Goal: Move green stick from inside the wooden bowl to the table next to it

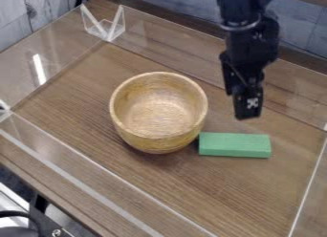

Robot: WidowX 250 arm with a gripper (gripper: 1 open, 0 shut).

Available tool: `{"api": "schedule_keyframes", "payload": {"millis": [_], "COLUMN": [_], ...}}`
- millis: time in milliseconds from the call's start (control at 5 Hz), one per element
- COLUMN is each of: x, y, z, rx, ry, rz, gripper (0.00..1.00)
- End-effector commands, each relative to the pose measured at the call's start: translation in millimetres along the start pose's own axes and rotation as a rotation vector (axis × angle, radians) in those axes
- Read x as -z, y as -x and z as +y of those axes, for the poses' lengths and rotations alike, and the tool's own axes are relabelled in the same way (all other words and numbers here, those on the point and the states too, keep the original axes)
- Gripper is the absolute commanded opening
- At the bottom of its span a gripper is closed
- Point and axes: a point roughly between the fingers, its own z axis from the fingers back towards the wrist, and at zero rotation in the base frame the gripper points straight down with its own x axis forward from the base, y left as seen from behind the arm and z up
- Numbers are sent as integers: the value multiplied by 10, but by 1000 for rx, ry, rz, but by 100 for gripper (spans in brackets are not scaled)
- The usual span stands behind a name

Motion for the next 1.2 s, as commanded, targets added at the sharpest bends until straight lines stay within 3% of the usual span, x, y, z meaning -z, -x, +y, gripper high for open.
{"api": "schedule_keyframes", "payload": {"millis": [0, 200, 800, 1000], "x": [-287, -424, -520, -452], "y": [19, 113, 145, 115], "z": [191, 345, 773, 776], "rx": [60, 103, -41, -22], "ry": [-61, -85, -153, -152], "rz": [-58, -71, -95, -99], "gripper": [100, 100, 100, 0]}}
